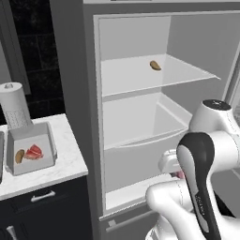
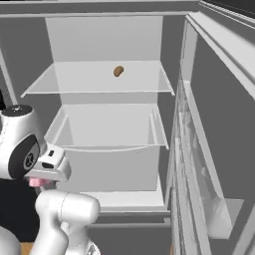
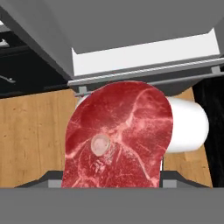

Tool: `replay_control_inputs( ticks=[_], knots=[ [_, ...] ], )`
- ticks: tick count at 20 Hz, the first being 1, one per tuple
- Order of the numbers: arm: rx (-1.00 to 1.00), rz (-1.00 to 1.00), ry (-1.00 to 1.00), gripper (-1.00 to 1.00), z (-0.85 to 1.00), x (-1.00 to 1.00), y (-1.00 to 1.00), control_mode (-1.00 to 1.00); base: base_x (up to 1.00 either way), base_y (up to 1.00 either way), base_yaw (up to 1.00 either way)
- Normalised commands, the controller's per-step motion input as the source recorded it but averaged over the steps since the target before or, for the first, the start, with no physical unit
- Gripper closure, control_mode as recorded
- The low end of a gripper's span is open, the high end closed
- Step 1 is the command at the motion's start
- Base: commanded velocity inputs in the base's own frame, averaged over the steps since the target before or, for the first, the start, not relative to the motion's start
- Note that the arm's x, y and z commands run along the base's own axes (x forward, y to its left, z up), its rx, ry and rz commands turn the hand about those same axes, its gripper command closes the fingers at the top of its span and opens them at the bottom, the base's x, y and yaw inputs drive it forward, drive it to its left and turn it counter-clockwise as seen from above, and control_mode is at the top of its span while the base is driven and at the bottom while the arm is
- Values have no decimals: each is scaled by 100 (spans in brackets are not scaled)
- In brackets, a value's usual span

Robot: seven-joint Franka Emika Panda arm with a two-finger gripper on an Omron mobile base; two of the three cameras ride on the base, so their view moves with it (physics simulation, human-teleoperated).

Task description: Place one sweet potato and one steak in each tupperware on the nearby counter, to pack two identical lunches.

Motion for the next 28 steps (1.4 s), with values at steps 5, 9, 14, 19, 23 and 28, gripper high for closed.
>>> replay_control_inputs(
  ticks=[5,9,14,19,23,28],
  knots=[
    [0,0,0,100,0,0,0,100,-70,63,1],
    [0,0,0,100,0,0,0,100,-21,100,9],
    [0,0,0,100,0,0,0,100,0,100,16],
    [0,0,0,100,0,0,0,100,22,100,19],
    [0,0,0,100,0,0,0,100,87,91,13],
    [0,0,0,100,0,0,0,100,88,25,1]
  ],
)
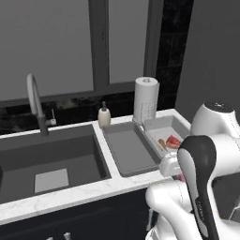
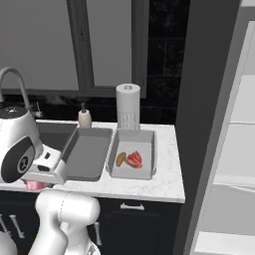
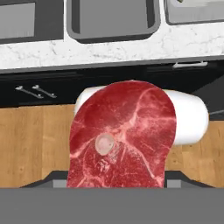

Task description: Place one sweet potato and one steak in each tupperware on the nearby counter, to pack two identical lunches.

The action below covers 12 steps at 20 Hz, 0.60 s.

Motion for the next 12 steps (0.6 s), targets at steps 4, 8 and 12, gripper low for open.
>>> replay_control_inputs(
  ticks=[4,8,12],
  knots=[
    [0,3,21,100,0,72,0,-100,23,2,0],
    [0,8,21,100,0,100,0,-100,0,0,0],
    [0,8,21,100,0,100,0,-100,0,0,0]
  ],
)
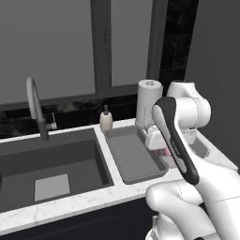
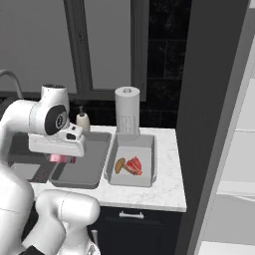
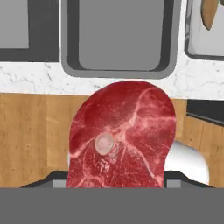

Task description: Place one sweet potato and one steak in each tupperware on the nearby counter, to pack two identical lunches.

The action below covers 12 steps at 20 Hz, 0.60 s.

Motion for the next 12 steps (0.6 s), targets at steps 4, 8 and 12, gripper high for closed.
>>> replay_control_inputs(
  ticks=[4,8,12],
  knots=[
    [-4,1,22,100,-21,100,0,-100,0,0,0],
    [-7,0,9,100,-79,100,4,-100,0,0,0],
    [1,1,-10,100,-100,66,23,-100,0,0,0]
  ],
)
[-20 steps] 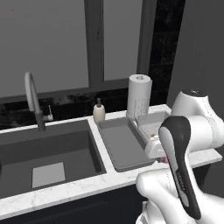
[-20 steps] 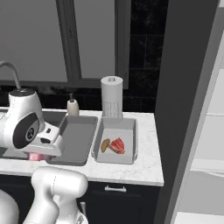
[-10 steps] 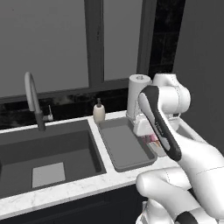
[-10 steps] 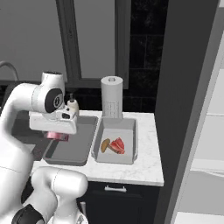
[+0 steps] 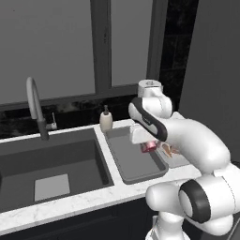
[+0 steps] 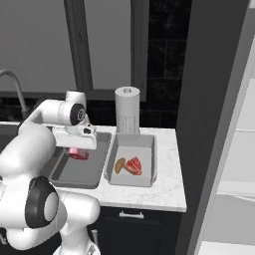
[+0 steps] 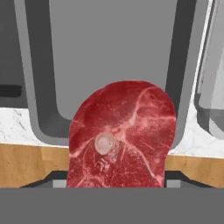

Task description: Place one sweet potato and one steak in each tupperware on the nearby counter, to pack two identical lunches.

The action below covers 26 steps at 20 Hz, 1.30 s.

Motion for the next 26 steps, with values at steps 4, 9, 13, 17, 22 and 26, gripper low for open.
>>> replay_control_inputs(
  ticks=[4,9,13,17,22,26],
  knots=[
    [3,5,-32,100,-63,28,23,-100,0,0,0],
    [1,6,-24,100,-1,84,2,-100,0,0,0],
    [0,6,-11,100,0,100,-1,-100,0,0,0],
    [0,5,-4,100,-14,61,-1,-100,0,0,0],
    [0,0,-1,100,-63,-39,0,-100,0,0,0],
    [0,0,0,100,-69,-28,0,-100,0,0,0]
  ],
)
